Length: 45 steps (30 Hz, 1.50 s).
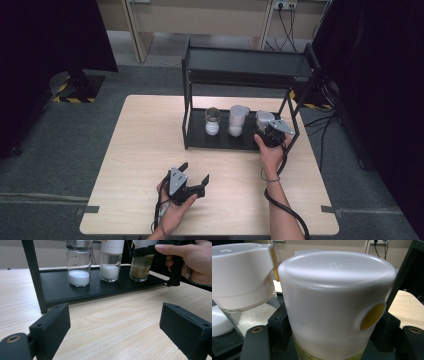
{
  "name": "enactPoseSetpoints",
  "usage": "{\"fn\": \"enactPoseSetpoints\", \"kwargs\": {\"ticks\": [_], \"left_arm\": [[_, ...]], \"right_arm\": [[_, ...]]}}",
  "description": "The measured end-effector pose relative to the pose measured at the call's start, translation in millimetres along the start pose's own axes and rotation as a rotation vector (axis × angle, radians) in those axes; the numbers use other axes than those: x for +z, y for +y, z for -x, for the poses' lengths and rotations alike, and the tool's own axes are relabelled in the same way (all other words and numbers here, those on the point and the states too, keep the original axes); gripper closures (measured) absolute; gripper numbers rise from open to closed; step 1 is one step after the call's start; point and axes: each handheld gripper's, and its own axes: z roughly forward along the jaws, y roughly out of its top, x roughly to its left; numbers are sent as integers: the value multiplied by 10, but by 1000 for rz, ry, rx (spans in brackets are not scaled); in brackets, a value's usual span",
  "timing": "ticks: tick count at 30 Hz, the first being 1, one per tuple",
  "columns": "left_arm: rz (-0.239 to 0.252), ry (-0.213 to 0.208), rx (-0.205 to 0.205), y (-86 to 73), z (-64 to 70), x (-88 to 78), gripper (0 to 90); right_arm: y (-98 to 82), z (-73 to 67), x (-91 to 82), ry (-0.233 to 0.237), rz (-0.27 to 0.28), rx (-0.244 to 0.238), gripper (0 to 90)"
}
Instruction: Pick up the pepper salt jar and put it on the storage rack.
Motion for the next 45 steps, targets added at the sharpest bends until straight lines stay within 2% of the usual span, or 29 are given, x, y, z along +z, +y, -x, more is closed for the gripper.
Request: {"fn": "enactPoseSetpoints", "kwargs": {"ticks": [4,18,29,45], "left_arm": [[0,0,-1,0,0,0,92],[0,1,3,0,3,0,92],[0,1,2,0,3,0,92],[1,2,4,-1,7,-1,91]], "right_arm": [[0,-1,-7,6,3,8,283],[8,21,-89,18,-5,59,104],[46,20,-229,29,-7,40,63],[43,38,-485,56,-4,25,54]]}}
